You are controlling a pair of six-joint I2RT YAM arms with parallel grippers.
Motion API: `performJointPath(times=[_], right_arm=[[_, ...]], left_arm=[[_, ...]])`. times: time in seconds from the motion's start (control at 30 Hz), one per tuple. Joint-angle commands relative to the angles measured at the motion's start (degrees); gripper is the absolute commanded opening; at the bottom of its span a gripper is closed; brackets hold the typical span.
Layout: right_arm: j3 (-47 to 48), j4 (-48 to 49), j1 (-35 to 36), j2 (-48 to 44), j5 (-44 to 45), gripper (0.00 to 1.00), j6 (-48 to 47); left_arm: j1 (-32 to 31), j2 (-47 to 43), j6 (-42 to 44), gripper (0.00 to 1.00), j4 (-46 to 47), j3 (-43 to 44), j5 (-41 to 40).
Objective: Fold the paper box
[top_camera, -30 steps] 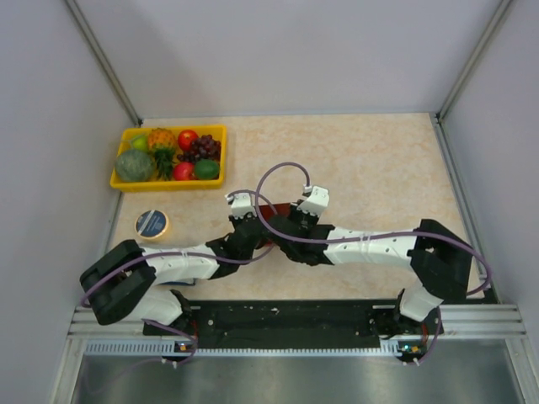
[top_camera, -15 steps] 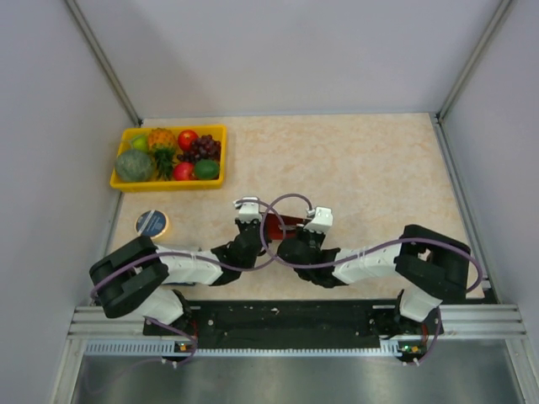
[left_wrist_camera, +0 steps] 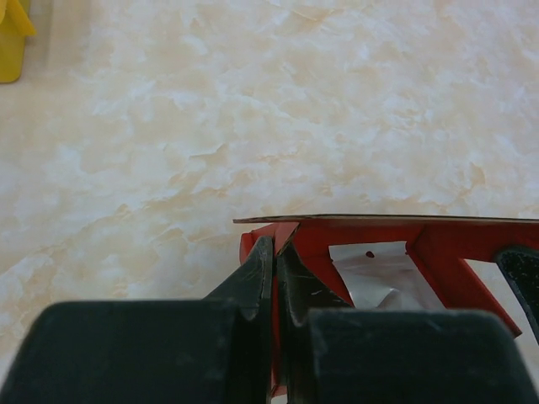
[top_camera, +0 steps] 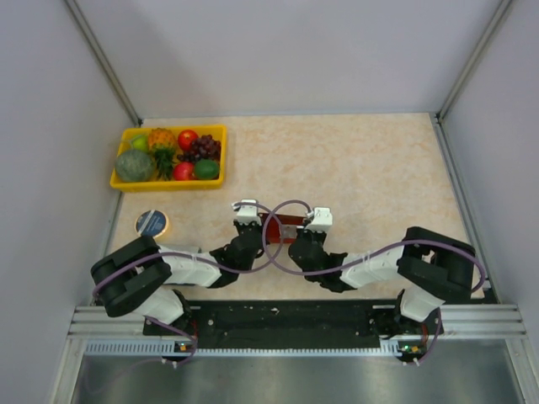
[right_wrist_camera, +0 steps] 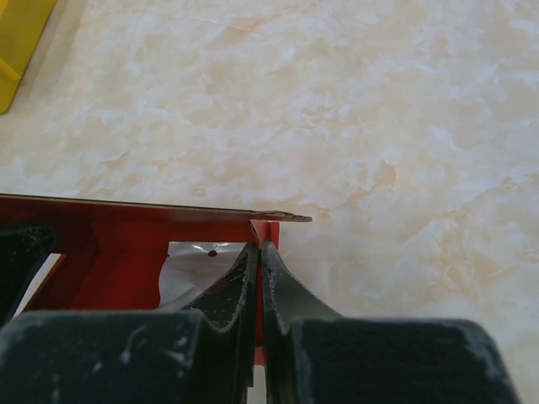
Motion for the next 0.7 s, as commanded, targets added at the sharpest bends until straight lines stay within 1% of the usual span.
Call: performJointPath(times=[0.0, 0.03, 0.1, 0.2, 0.27, 0.3, 0.37, 0.4, 0.47, 0.53, 0.6, 0.67], right_arm=[[-1.92, 3.44, 0.26, -1.31, -2.54, 0.00, -5.40], [-2.02, 4.84, 0.44, -1.22, -2.63, 0.00, -6.01], [-2.10, 4.16, 0.88, -1.31, -3.07, 0.00, -5.76], [-2.37, 2.31, 1.40, -2.10, -3.07, 0.00, -3.13], [-2.54, 2.83, 1.93, -2.10, -2.89, 0.00, -2.85], [-2.63, 3.18, 2.02, -1.84, -2.72, 0.00, -2.77], [-2.28, 3.01, 2.20, -0.87, -2.98, 0.00, -2.33], [-2.19, 3.01, 2.37, -0.61, -2.89, 0.00, -1.98], [-1.84, 3.01, 2.72, -0.34, -2.54, 0.00, -1.89], [-1.67, 2.13, 3.08, -0.60, -2.19, 0.00, -1.63], [-2.19, 0.99, 3.08, -1.56, -2.27, 0.00, 0.03], [-2.72, -0.06, 3.16, -2.27, -2.89, 0.00, 1.27]], left_arm=[[0.00, -2.36, -1.23, 0.00, 8.76, -1.19, 1.78], [0.00, -2.28, -0.44, 0.00, 11.13, -3.02, 2.49], [0.00, -1.58, 1.41, 0.00, 18.58, -5.31, 3.54], [0.00, -0.08, 1.50, 0.00, 23.78, -8.39, 3.89], [0.00, 1.58, 1.15, 0.00, 26.61, -10.06, 4.25], [0.00, 2.29, 1.32, 0.00, 30.45, -10.59, 4.86], [0.00, 4.83, 0.98, 0.00, 34.16, -11.30, 4.96], [-0.09, 5.45, 0.45, 0.00, 35.22, -11.13, 4.69], [-0.61, 5.11, -0.96, 0.00, 32.87, -9.81, 4.25], [-2.45, 4.76, -0.09, 0.00, 30.76, -9.19, 1.89], [-3.07, 4.84, 0.71, 0.00, 31.27, -10.24, 0.48], [-3.43, 6.07, 2.02, 0.00, 34.78, -11.38, -0.57]])
